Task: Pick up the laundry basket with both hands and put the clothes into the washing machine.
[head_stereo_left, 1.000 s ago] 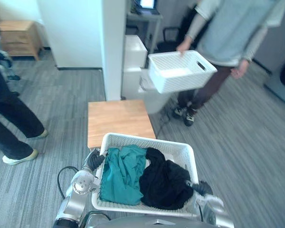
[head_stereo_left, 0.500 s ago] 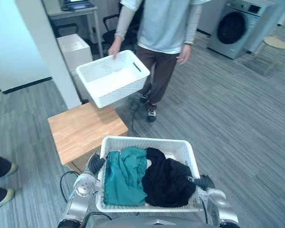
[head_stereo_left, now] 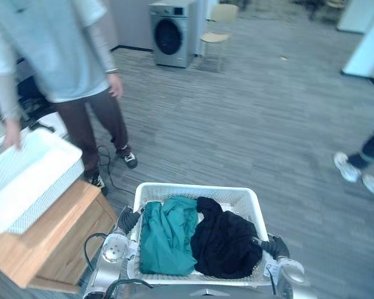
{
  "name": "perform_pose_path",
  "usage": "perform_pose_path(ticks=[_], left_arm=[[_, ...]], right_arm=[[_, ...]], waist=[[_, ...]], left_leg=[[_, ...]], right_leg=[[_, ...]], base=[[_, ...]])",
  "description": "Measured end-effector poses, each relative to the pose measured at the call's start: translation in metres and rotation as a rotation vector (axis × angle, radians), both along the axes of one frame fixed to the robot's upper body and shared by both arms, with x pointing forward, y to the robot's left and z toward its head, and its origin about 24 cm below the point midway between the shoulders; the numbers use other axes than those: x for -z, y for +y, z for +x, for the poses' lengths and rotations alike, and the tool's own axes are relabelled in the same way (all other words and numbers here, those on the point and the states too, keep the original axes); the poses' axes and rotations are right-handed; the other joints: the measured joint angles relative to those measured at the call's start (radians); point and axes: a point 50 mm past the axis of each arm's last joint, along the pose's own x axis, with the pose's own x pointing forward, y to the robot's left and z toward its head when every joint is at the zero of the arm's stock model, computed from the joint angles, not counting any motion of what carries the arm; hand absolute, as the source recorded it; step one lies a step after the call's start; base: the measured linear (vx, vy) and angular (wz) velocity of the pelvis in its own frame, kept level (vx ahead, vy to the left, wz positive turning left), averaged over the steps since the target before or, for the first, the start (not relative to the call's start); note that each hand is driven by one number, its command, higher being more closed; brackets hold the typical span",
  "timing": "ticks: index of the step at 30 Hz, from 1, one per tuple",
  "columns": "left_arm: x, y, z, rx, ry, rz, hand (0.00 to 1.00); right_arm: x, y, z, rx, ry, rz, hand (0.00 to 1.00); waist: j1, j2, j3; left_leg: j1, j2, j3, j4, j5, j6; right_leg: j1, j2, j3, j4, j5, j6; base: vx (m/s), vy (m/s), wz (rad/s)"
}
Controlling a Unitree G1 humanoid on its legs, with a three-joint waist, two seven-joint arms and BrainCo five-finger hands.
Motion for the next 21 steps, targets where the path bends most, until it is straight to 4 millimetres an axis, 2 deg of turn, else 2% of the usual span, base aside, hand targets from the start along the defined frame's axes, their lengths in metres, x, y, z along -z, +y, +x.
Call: perform_pose_path(ticks=[1,2,3,4,5,6,8,10,11,12,13,14,15,16,17,18,19,21], left_arm=[[-0.006,0.005,0.003,-0.009,-0.029,0.013,1.00],[-0.002,0.011,0.002,-0.051,-0.013,0.017,1.00],[-0.002,0.010,0.003,-0.054,-0.017,0.007,1.00],[-0.003,0.004,0.004,-0.051,-0.025,-0.008,1.00],[-0.002,0.001,0.003,-0.055,-0.019,-0.022,1.00],[-0.001,0.001,0.001,-0.069,-0.014,-0.034,1.00],[0.003,0.004,-0.009,-0.096,0.008,-0.031,1.00],[-0.001,0.004,-0.009,-0.096,-0.010,-0.029,1.00],[-0.006,0.006,-0.009,-0.097,-0.029,-0.021,1.00],[-0.008,0.009,-0.008,-0.094,-0.037,-0.006,1.00],[-0.008,0.012,-0.008,-0.091,-0.037,0.007,1.00],[-0.010,0.017,-0.008,-0.085,-0.037,0.029,1.00],[-0.014,0.021,-0.006,-0.094,-0.057,0.043,1.00],[-0.018,0.022,-0.005,-0.101,-0.072,0.045,1.00],[-0.024,0.022,-0.002,-0.100,-0.101,0.046,1.00],[-0.030,0.021,0.002,-0.096,-0.131,0.045,1.00],[-0.033,0.020,0.004,-0.094,-0.146,0.045,1.00],[-0.037,0.019,0.012,-0.087,-0.167,0.051,1.00]], right_arm=[[0.001,0.009,0.001,0.001,-0.012,0.027,1.00],[0.000,0.014,-0.001,0.016,-0.025,0.044,1.00],[0.002,0.013,-0.004,0.023,-0.015,0.046,1.00],[0.000,0.013,-0.003,0.030,-0.022,0.045,1.00],[-0.004,0.010,-0.002,0.026,-0.039,0.031,1.00],[-0.008,0.009,0.000,0.021,-0.060,0.021,1.00],[-0.009,0.014,-0.004,-0.002,-0.057,0.019,1.00],[-0.006,0.015,-0.010,0.011,-0.048,0.041,1.00],[-0.004,0.019,-0.010,0.017,-0.049,0.058,1.00],[-0.003,0.021,-0.010,0.022,-0.050,0.068,1.00],[-0.002,0.024,-0.011,0.027,-0.047,0.078,1.00],[0.002,0.029,-0.013,0.035,-0.037,0.099,1.00],[0.004,0.033,-0.014,0.035,-0.033,0.113,1.00],[0.004,0.034,-0.012,0.029,-0.037,0.115,1.00],[0.002,0.036,-0.009,0.022,-0.045,0.115,1.00],[0.001,0.035,-0.006,0.023,-0.055,0.112,1.00],[0.000,0.035,-0.005,0.024,-0.064,0.110,1.00],[-0.003,0.035,0.000,0.033,-0.086,0.111,1.00]], waist=[[0.016,-0.056,0.014],[-0.006,-0.069,0.032],[-0.020,-0.075,0.032],[-0.020,-0.069,0.015],[-0.014,-0.074,0.005],[0.006,-0.072,-0.002],[0.006,-0.096,-0.042],[0.004,-0.102,-0.067],[0.010,-0.114,-0.064],[0.014,-0.124,-0.058],[0.012,-0.132,-0.052],[0.004,-0.142,-0.039],[0.005,-0.135,-0.011],[0.005,-0.139,-0.008],[0.003,-0.135,-0.008],[-0.004,-0.126,-0.006],[-0.008,-0.121,-0.002],[-0.014,-0.120,0.010]], left_leg=[[0.018,-0.031,0.029,0.007,0.004,-0.029],[-0.022,-0.026,0.003,0.104,-0.020,-0.052],[-0.045,-0.035,-0.015,0.124,-0.021,-0.050],[-0.060,-0.060,-0.020,0.105,-0.017,-0.039],[-0.059,-0.061,0.006,0.073,-0.007,-0.020],[-0.043,-0.063,0.043,0.038,0.017,-0.007],[0.014,-0.090,0.102,-0.034,0.036,-0.001],[0.040,-0.114,0.124,-0.072,0.039,0.006],[0.065,-0.126,0.138,-0.100,0.040,0.007],[0.090,-0.135,0.145,-0.118,0.040,0.008],[0.115,-0.142,0.146,-0.129,0.040,0.008],[0.168,-0.147,0.145,-0.144,0.034,0.018],[0.228,-0.144,0.142,-0.162,0.018,0.029],[0.249,-0.140,0.140,-0.163,0.006,0.031],[0.272,-0.126,0.131,-0.163,-0.010,0.026],[0.285,-0.098,0.110,-0.162,-0.032,0.012],[0.293,-0.083,0.097,-0.163,-0.044,0.000],[0.341,-0.037,0.076,-0.187,-0.081,-0.032]], right_leg=[[0.017,-0.043,0.006,0.066,-0.069,0.019],[0.038,-0.039,0.015,0.045,-0.147,0.023],[0.041,-0.036,0.013,0.035,-0.145,0.019],[0.046,-0.042,0.030,0.013,-0.144,0.019],[0.044,-0.040,0.045,-0.004,-0.141,0.024],[0.047,-0.044,0.066,-0.003,-0.139,0.027],[0.055,-0.082,0.102,-0.006,-0.155,0.065],[0.053,-0.111,0.101,0.007,-0.160,0.109],[0.034,-0.123,0.094,0.063,-0.159,0.151],[0.011,-0.134,0.069,0.139,-0.162,0.218],[-0.006,-0.145,0.048,0.202,-0.156,0.263],[-0.038,-0.162,-0.011,0.341,-0.108,0.329],[-0.089,-0.184,-0.069,0.489,-0.063,0.306],[-0.114,-0.195,-0.090,0.545,-0.073,0.278],[-0.163,-0.224,-0.131,0.592,-0.100,0.227],[-0.203,-0.253,-0.180,0.564,-0.121,0.190],[-0.218,-0.266,-0.199,0.526,-0.127,0.180],[-0.243,-0.330,-0.263,0.263,-0.101,0.191]], base=[[0.04,0.016,-1.32],[0.02,-0.054,-0.43],[0.02,-0.070,-0.14],[-0.01,0.006,-0.30],[0.03,0.029,-0.80],[0.15,0.088,-1.01],[0.32,0.124,-0.61],[0.28,0.100,-0.08],[0.22,0.069,-0.08],[0.27,0.073,-0.06],[0.22,0.024,0.12],[0.29,0.016,0.13],[0.31,0.001,0.11],[0.30,-0.053,0.06],[0.29,-0.115,0.18],[0.33,-0.189,0.25],[0.34,-0.245,0.36],[0.34,-0.300,0.24]])
